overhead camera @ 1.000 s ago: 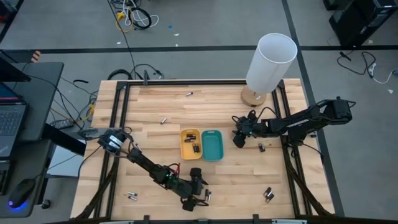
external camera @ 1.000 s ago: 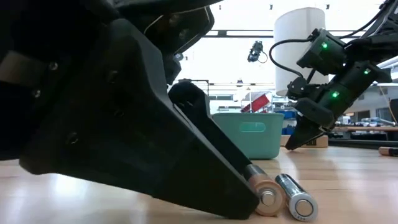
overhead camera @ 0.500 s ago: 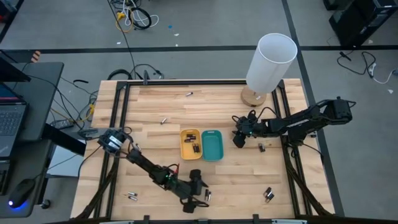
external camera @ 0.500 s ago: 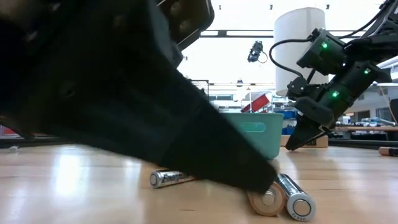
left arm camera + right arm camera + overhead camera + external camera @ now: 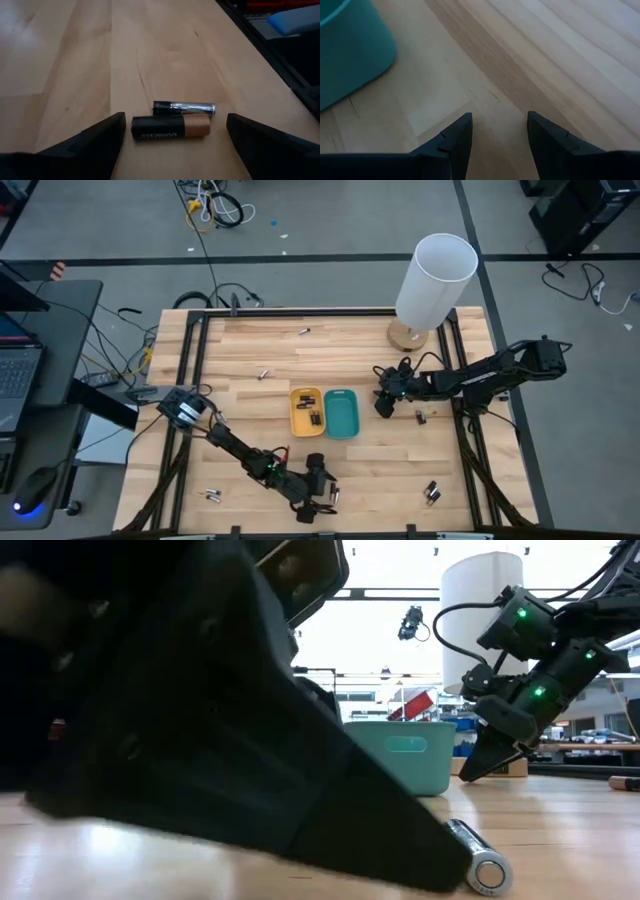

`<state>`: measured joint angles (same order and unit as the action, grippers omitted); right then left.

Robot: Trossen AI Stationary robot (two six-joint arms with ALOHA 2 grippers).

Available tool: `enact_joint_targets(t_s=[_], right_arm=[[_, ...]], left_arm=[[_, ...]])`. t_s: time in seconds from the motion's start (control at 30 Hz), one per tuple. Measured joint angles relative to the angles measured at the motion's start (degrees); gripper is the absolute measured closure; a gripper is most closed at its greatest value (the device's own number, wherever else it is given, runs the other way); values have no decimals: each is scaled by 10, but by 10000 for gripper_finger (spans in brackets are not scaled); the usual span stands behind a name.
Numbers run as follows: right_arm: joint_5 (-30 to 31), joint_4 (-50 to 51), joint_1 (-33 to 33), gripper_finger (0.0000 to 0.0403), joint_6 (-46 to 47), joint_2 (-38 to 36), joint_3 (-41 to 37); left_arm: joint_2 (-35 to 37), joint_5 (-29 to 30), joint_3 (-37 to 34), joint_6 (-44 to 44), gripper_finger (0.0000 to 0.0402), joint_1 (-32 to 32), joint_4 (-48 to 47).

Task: Sort batteries
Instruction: Put the black battery into the yellow bin

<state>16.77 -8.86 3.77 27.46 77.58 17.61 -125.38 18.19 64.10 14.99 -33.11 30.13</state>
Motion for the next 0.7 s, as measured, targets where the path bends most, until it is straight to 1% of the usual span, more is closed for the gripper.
enact_joint_targets(t_s=[0.2,0.3,0.6,0.7], right_arm=[[-4,0,0,228,0,0,0],[-4,0,0,228,0,0,0],[-9,0,0,228,0,0,0],[-13,0,0,228,0,0,0]], left_arm=[[-11,2,12,-14,39,1,-4],[-11,8,12,-15,51,1,-9],[-12,15,11,-8,134,1,-18],[-12,15,11,-7,153,1,-18]])
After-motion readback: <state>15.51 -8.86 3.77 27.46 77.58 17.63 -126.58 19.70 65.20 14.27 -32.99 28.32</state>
